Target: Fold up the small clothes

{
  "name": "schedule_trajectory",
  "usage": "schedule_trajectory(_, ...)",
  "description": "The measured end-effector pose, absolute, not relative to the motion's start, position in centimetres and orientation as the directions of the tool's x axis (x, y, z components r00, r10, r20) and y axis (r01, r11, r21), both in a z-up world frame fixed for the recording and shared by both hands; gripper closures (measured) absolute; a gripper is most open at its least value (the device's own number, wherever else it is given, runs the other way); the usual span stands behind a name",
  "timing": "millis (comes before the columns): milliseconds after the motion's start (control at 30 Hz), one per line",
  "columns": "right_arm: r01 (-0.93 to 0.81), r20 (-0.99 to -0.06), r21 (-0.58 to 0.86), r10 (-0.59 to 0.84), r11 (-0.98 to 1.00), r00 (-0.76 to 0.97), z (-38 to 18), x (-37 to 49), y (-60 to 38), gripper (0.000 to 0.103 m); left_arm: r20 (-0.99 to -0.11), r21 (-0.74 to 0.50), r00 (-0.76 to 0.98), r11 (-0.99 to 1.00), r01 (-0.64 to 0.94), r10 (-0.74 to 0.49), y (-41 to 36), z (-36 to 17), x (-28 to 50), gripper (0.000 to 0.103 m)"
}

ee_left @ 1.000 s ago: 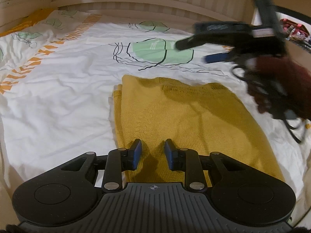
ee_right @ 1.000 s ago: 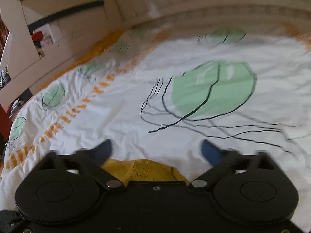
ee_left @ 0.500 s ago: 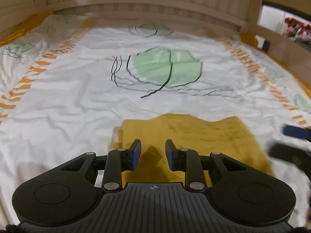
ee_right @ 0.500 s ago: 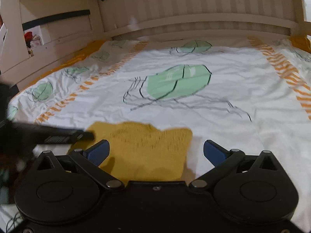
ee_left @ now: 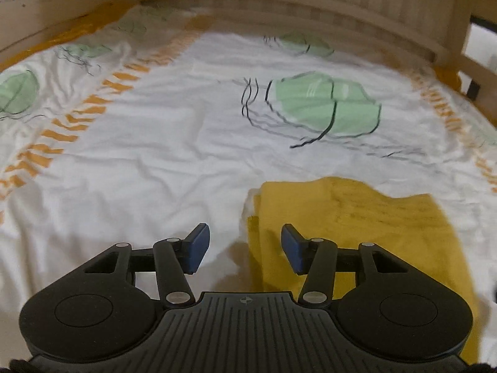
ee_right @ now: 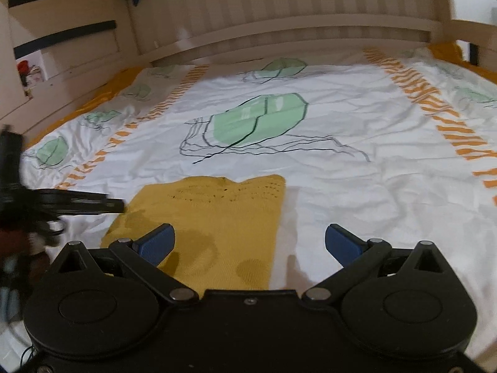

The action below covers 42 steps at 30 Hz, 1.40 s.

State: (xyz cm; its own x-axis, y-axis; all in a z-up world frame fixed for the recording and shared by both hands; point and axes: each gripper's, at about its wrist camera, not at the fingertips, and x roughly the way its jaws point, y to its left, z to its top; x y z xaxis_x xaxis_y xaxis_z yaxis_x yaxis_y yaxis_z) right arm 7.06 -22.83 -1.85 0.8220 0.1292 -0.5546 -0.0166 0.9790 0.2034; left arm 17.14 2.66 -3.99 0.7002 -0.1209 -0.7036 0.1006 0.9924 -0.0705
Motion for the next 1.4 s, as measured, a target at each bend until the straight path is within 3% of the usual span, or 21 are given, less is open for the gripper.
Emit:
schedule_trajectory(200,0.004,-0.546,0.242,0.133,0.970,0.827,-0.8,4.9,-22.5,0.000,-0.646,0.004,0.762,0.998,0.067,-0.048,1.7,-0.5,12.1,0.052)
schedule_trajectory(433,-0.002,-0.555,0.221,0.128,0.975,0.822,0.4,2.2,-21.2,0.000,-0.662,0.091,0.749,0.995,0.047,0.025,0.2,1.2,7.2,0.052)
schedule_trajectory(833,0.029,-0.599,0.212,0.106,0.977,0.794,0.7,-1.2,-20.0,0.000,-0.749,-0.048,0.655,0.994,0.097,-0.100,1.0,-0.7,3.8,0.051)
schedule_trajectory(1100,0.053,-0.624,0.227,0.104,0.973,0.774,0.2,-1.9,-20.1,0.000,-0.735,-0.032,0.673,0.995,0.091,-0.085,0.8,-0.4,2.4,0.026)
schedule_trajectory(1233,0.063,-0.634,0.245,0.110,0.968,0.765,0.0,-2.0,-20.1,0.000,-0.728,-0.049,0.676,0.992,0.116,-0.115,0.7,-0.3,2.3,0.023)
schedule_trajectory(1300,0.064,-0.639,0.251,0.115,0.966,0.761,-0.1,-2.0,-20.1,0.000,-0.729,-0.068,0.671,0.989,0.129,-0.137,0.7,-0.3,2.4,0.016)
schedule_trajectory(1400,0.069,-0.648,0.248,0.112,0.966,0.754,-0.3,-2.1,-20.0,0.000,-0.740,-0.088,0.654,0.987,0.136,-0.156,0.5,-0.6,2.4,0.016)
